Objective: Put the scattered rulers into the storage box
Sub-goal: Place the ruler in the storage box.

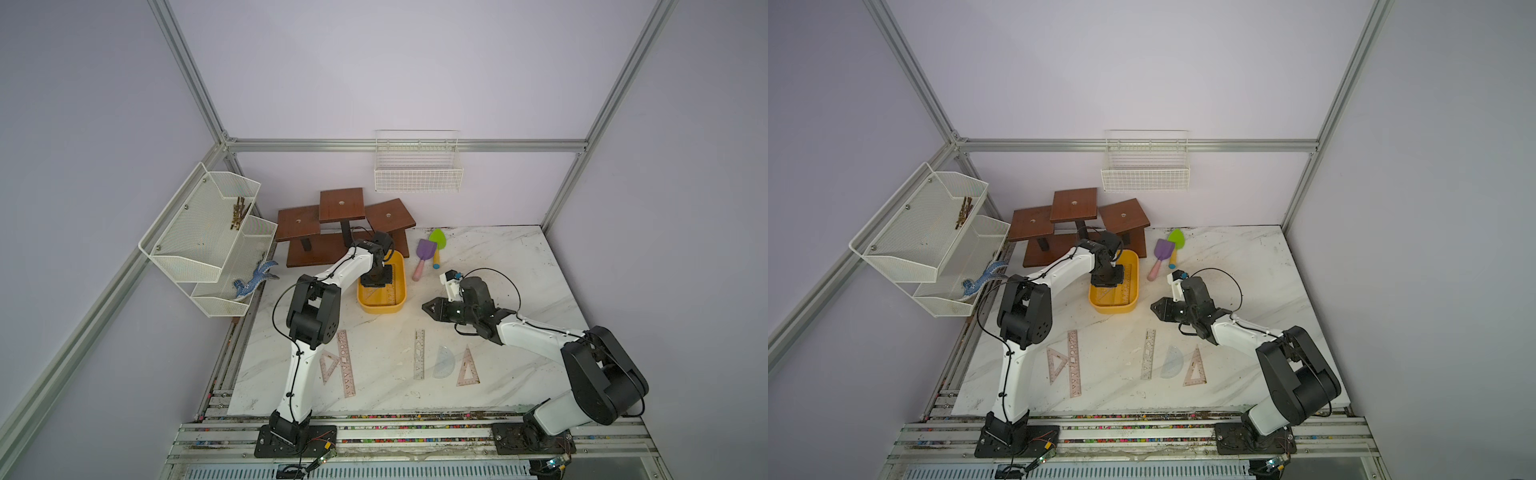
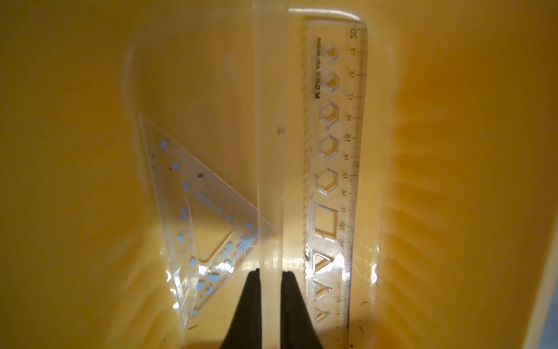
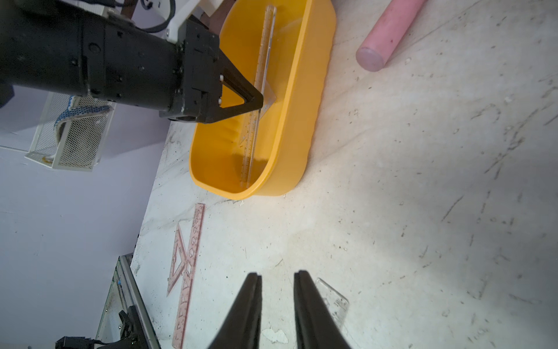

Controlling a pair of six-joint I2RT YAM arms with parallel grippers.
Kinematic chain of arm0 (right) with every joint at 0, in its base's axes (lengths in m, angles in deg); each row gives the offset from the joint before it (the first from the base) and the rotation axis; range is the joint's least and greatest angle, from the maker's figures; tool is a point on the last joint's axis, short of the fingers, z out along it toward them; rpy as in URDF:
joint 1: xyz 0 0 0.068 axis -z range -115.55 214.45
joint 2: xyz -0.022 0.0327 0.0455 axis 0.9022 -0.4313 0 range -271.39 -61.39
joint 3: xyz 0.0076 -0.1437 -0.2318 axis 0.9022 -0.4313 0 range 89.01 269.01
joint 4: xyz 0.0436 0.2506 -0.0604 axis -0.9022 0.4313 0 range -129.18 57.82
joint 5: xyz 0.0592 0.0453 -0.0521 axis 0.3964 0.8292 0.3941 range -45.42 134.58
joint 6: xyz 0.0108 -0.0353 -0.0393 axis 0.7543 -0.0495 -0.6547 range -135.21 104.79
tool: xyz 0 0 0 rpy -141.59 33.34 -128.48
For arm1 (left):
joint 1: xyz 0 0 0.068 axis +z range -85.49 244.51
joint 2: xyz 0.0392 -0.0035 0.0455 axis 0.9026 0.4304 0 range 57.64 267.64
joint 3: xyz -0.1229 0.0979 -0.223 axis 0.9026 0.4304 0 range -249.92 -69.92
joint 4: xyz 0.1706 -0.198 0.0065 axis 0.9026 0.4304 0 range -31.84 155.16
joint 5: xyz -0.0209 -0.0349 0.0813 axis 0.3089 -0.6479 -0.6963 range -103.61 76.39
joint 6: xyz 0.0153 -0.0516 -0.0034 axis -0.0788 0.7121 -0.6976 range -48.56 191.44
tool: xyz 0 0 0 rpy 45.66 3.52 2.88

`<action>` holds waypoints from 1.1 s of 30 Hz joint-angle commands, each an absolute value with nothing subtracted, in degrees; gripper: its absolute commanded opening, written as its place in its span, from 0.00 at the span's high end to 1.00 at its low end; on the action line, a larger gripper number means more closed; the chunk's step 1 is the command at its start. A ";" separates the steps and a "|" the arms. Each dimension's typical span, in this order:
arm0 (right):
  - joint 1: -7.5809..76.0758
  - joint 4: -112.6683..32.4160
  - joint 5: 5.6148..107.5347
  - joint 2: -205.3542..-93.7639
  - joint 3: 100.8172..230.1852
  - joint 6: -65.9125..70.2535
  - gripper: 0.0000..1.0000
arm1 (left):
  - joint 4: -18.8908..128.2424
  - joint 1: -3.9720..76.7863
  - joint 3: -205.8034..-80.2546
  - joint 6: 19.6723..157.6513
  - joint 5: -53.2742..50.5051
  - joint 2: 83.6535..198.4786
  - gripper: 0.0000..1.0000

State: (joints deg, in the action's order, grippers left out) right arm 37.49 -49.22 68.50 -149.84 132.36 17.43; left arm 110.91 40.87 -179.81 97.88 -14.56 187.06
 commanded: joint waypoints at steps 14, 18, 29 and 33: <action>38.51 -50.78 70.23 -150.99 133.40 16.60 0.75 | 108.52 41.83 -178.97 99.83 -12.08 189.50 0.91; 38.54 -50.54 70.61 -150.74 133.57 16.27 0.73 | 108.34 41.83 -178.21 100.16 -11.56 188.97 0.83; 38.19 -47.07 73.56 -146.86 131.54 16.41 0.68 | 105.78 40.73 -172.91 101.54 -2.41 174.02 0.58; 36.17 -45.41 69.70 -144.15 128.78 16.11 0.68 | 100.33 38.69 -162.09 102.12 1.01 162.36 0.55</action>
State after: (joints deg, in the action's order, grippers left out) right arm 37.64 -47.58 71.75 -146.39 130.59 16.80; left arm 105.31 40.50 -165.73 101.05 -3.46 173.14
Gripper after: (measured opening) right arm 0.323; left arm 0.447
